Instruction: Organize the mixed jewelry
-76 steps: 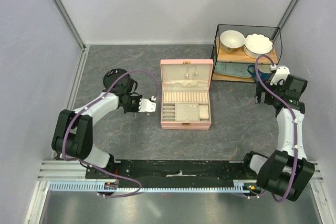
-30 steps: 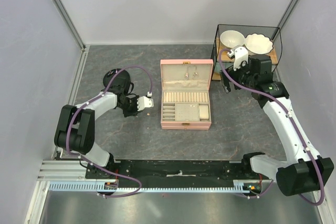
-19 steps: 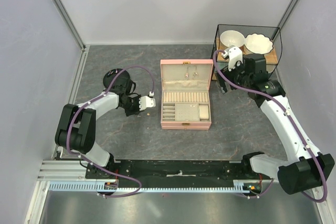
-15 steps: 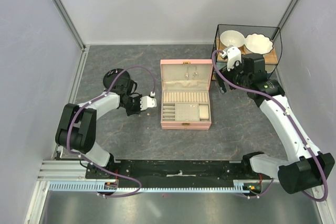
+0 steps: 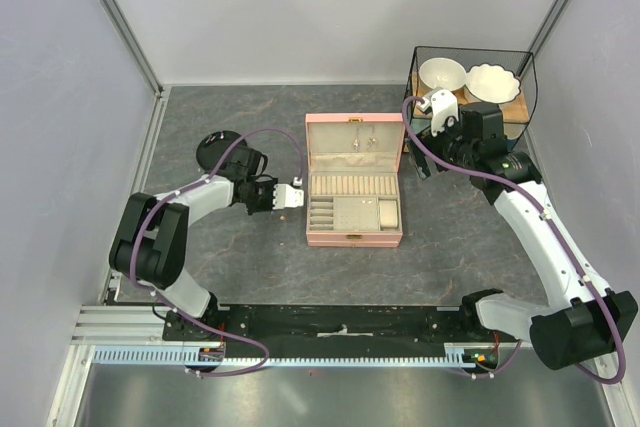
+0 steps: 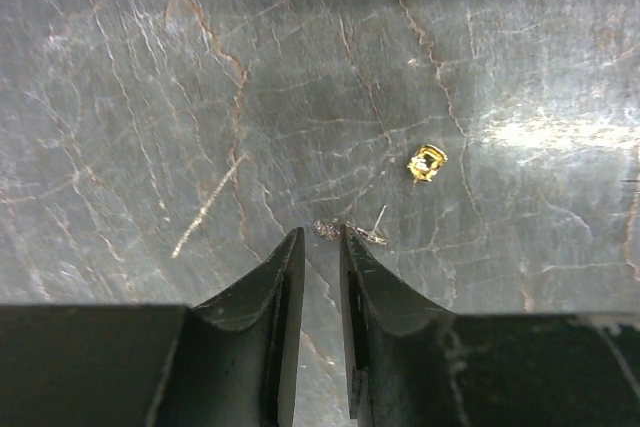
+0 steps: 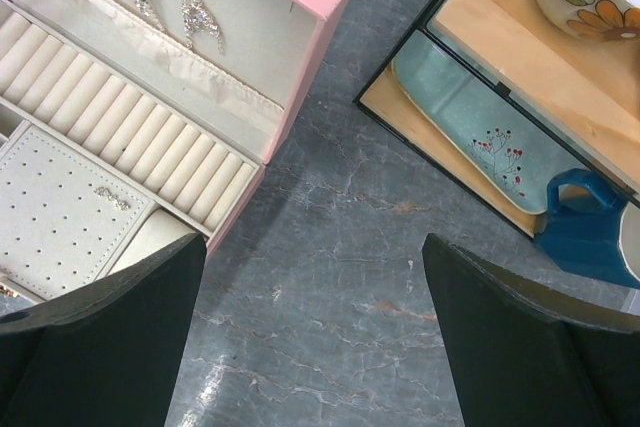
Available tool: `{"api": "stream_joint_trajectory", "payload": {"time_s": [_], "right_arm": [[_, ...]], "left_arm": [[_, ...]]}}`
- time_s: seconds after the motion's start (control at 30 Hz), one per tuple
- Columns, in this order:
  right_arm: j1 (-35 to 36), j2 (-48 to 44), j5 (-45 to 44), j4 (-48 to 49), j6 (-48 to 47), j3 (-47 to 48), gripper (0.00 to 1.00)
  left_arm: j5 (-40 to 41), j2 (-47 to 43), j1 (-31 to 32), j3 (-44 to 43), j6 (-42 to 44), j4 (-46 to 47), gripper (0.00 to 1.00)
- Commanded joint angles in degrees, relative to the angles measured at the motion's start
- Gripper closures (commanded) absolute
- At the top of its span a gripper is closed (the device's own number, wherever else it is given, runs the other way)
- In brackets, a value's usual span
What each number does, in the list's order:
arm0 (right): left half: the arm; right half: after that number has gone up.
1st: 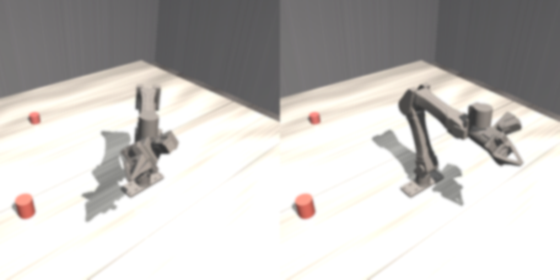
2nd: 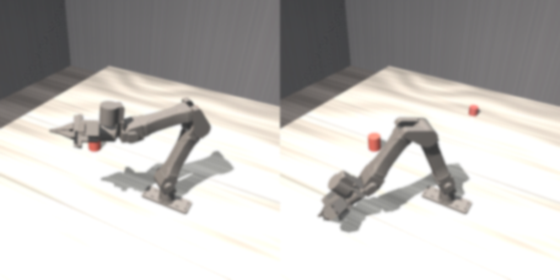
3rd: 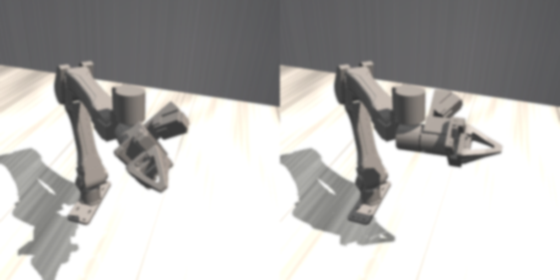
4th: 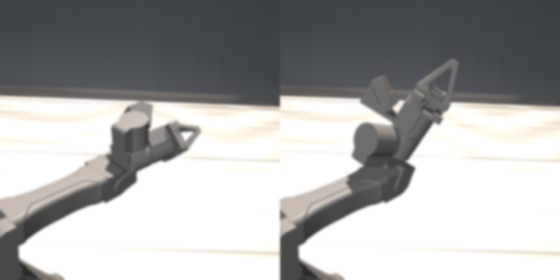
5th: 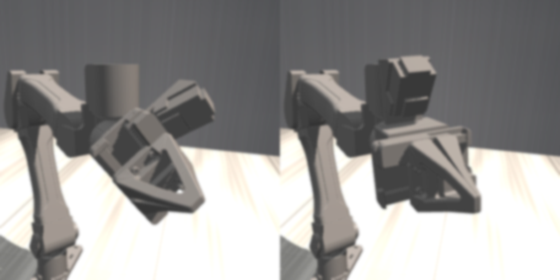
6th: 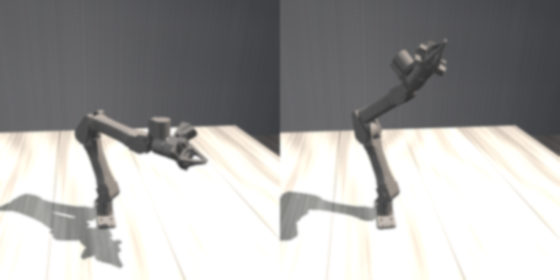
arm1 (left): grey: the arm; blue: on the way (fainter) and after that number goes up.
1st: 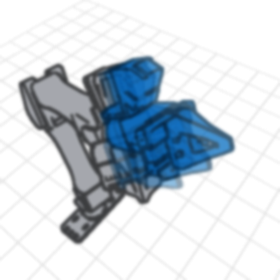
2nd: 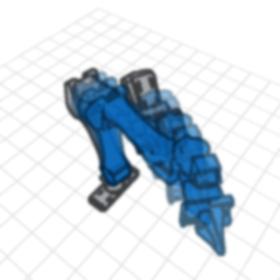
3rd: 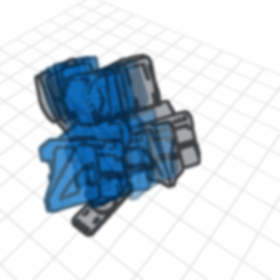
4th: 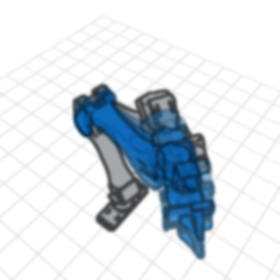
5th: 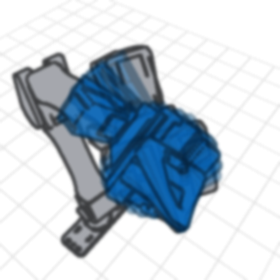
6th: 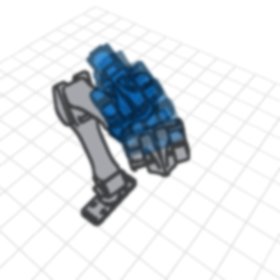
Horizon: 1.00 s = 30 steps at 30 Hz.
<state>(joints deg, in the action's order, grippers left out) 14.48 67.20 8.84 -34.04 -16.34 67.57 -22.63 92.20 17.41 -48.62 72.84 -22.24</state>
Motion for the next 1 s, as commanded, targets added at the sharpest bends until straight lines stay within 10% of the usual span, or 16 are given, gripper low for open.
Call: {"api": "stream_joint_trajectory", "payload": {"time_s": [0.0,0.4,0.97], "right_arm": [[0.37,-0.58,-0.76,0.64,-0.54,1.34,0.02],[0.46,-1.02,-1.63,0.73,-0.89,0.63,0.02],[0.46,-0.93,-1.28,1.7,-0.54,-1.12,0.02]], "left_arm": [[0.92,2.72,0.26,0.54,11.42,1.76,0.72],[-2.94,1.66,-1.15,2.22,39.21,-3.68,0.74],[-9.36,-5.98,-5.37,-2.36,26.4,-5.01,0.64]]}}
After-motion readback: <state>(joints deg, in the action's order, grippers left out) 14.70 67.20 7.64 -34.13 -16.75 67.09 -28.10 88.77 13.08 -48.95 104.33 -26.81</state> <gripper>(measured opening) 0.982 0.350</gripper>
